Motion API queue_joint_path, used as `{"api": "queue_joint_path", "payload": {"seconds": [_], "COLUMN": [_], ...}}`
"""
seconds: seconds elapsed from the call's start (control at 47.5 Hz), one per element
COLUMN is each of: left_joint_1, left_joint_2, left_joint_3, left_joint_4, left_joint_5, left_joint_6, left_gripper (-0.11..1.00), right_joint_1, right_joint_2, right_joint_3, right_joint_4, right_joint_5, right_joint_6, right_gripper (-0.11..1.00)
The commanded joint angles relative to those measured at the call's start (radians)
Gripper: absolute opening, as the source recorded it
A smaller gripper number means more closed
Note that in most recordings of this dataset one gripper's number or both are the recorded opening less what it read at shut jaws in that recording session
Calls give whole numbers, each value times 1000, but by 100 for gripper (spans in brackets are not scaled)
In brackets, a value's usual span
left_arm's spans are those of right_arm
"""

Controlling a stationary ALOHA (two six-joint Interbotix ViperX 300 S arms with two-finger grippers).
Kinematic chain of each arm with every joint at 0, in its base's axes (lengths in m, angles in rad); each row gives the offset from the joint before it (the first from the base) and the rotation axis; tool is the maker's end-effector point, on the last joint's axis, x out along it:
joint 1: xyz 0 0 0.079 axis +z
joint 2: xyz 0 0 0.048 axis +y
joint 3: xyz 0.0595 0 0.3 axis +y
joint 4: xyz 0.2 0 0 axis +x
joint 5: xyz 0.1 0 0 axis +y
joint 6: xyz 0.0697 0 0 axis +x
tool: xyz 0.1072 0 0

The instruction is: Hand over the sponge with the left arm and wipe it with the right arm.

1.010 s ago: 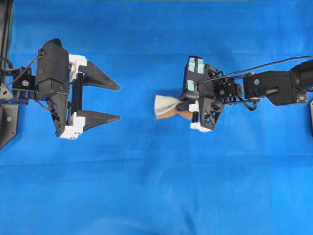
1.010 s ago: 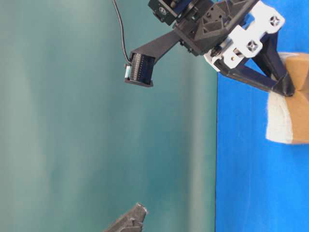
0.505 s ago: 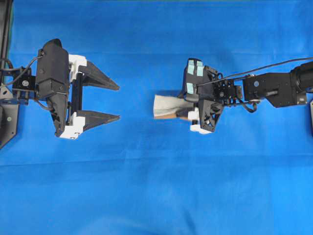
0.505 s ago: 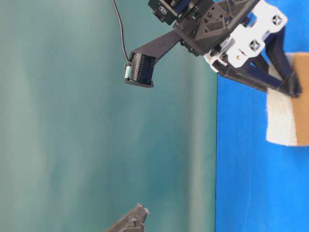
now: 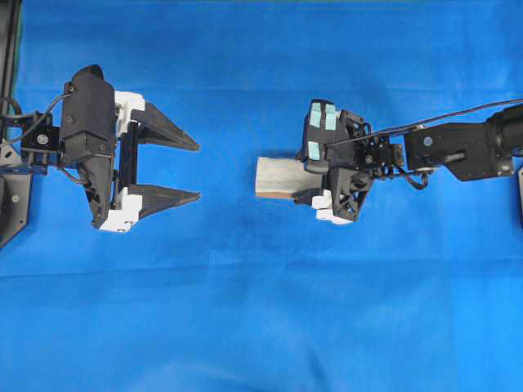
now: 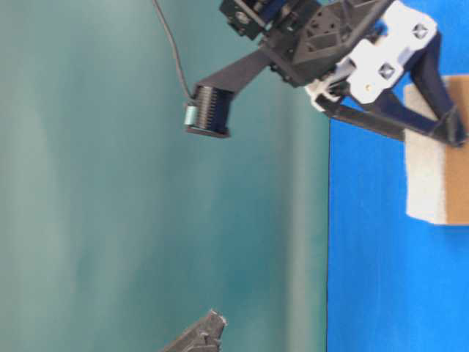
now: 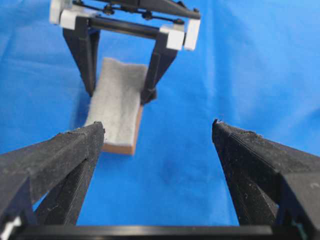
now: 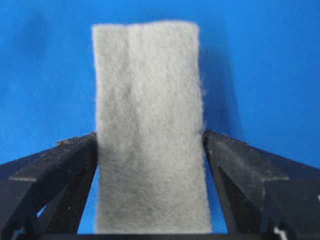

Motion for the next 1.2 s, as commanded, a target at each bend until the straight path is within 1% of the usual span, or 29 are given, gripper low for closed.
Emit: {"api": "queue_joint_path", "payload": {"seconds": [0.0,0.126,0.231,0.421,0.589,0.968,1.178], "left_joint_1": [0,0,-2,0,0,0,0], "left_joint_2": [-3,-3,-3,-3,-3,5,-12], "left_joint_3": [-9,-9,-9,-9,-9,-9,-2], "left_joint_4": [3,3,3,3,3,3,3], "left_joint_5": [-11,-11,-11,-11,-9,-9,0], "left_joint_6": [2,2,2,2,2,2,0], "left_gripper": [86,86,86,86,86,86,86], "right_joint_1": [3,9,15,51,95,98,100], "right_joint_2": [-57,-115,-179,-311,-396,-399,-423], "right_joint_3": [-18,-20,-25,-28,-21,-23,-17], "right_joint_4": [-3,-3,-3,-3,-2,-3,-2], "right_joint_5": [5,48,109,198,207,179,189], "right_joint_6": [0,0,-2,0,5,3,8], "right_gripper": [74,74,74,74,74,74,74]}}
